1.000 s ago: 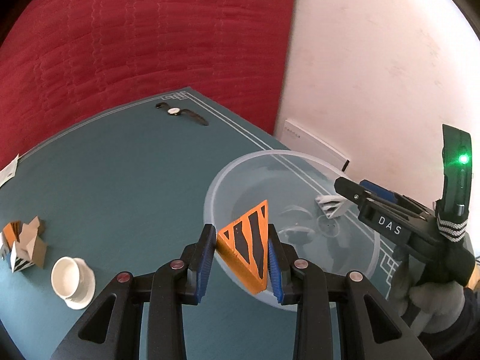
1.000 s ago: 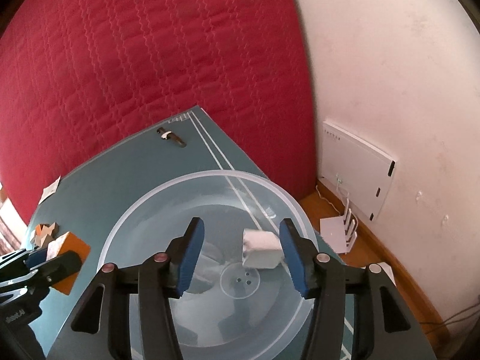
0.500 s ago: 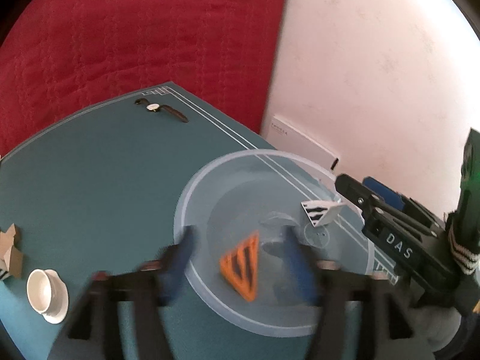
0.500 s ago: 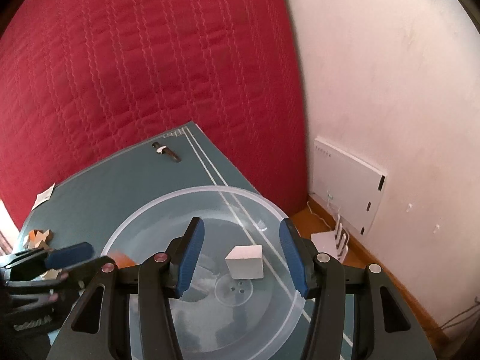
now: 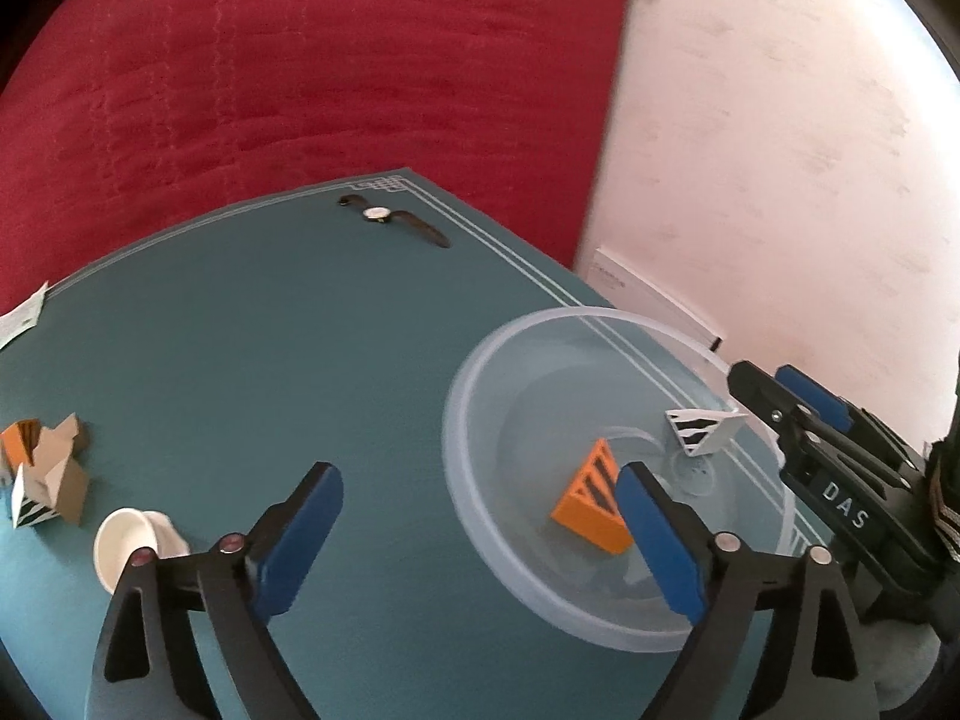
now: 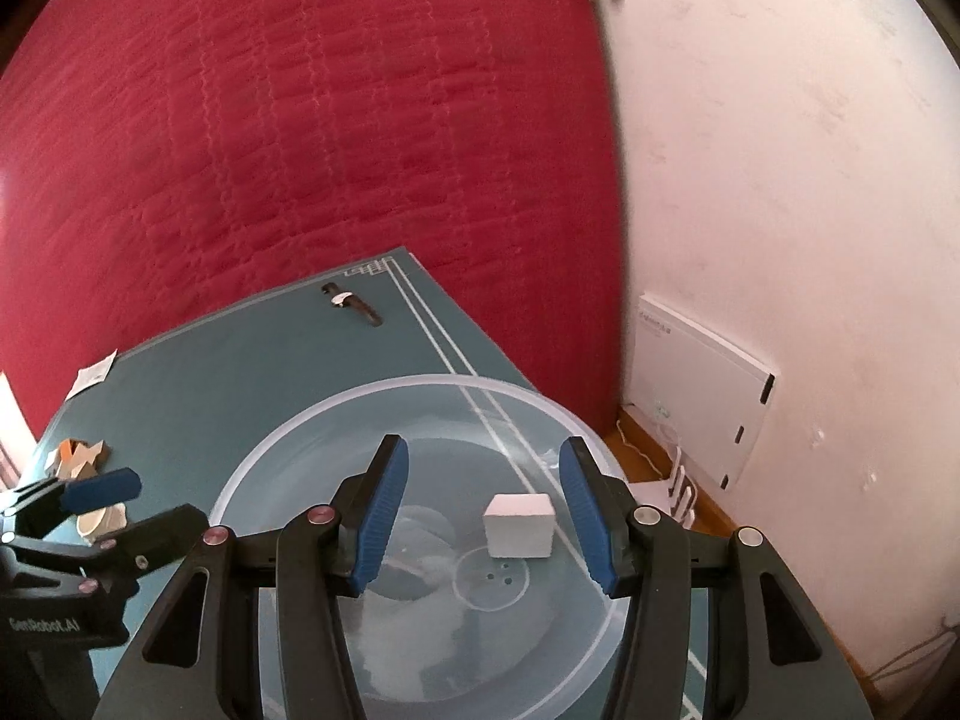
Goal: Organize rigid objects
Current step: 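Open the right gripper to drop the white block in the bowl while the left drops the triangle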
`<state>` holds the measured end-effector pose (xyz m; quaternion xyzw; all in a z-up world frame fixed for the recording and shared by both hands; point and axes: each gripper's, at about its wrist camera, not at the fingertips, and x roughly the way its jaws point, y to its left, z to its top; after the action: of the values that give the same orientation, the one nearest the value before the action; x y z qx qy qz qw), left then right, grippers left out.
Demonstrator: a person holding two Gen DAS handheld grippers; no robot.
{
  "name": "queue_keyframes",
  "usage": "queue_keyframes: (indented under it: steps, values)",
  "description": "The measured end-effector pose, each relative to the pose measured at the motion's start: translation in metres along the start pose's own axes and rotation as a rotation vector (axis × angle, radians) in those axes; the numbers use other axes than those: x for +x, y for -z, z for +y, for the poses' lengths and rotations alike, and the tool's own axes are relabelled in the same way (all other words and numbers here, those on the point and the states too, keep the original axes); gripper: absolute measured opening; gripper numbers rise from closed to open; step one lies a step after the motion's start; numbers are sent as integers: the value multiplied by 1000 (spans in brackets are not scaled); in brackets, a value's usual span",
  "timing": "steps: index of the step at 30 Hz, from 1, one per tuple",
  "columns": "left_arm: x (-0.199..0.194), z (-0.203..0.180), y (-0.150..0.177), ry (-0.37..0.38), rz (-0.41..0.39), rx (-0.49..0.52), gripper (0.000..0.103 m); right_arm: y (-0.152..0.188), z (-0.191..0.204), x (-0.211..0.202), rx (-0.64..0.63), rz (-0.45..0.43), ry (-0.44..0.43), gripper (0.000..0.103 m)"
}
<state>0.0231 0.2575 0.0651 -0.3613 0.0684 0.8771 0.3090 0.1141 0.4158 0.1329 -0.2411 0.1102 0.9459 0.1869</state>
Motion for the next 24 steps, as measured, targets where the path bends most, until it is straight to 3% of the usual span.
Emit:
queue_keyframes:
  steps: [24]
  values:
    - [-28, 68, 6, -115, -72, -145, 101, 13, 40, -8, -107, 10, -99, 60]
